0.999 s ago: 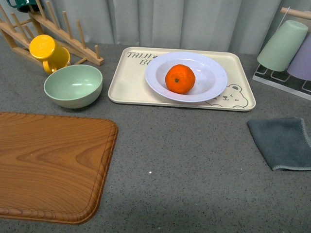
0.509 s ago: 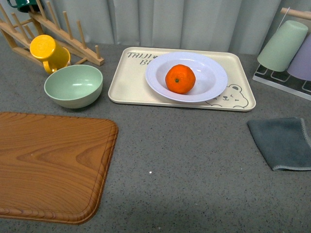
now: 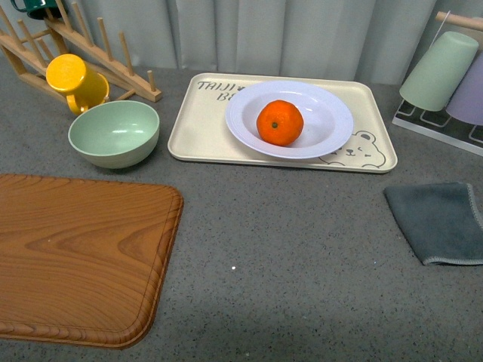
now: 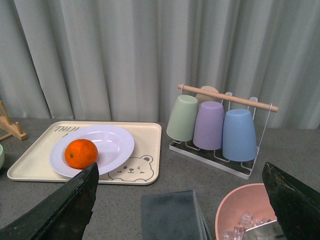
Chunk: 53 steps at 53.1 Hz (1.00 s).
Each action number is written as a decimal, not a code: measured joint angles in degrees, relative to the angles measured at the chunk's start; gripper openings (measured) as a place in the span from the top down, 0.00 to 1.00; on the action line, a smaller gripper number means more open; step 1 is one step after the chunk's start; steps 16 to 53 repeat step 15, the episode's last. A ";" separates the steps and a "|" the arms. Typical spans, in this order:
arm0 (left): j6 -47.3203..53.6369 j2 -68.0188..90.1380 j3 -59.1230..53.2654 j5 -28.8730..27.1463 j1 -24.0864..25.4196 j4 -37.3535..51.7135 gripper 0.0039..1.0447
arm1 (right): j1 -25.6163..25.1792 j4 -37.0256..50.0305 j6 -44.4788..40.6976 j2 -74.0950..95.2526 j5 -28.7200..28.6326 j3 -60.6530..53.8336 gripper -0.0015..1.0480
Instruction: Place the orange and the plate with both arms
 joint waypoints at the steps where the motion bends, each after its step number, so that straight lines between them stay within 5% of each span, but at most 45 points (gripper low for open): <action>1: 0.00 0.00 0.00 0.00 0.00 0.00 0.06 | 0.00 0.00 0.00 0.00 0.00 0.00 0.09; 53: 0.00 0.00 0.00 0.00 0.00 0.00 0.06 | 0.00 0.00 0.00 0.00 0.00 0.00 0.09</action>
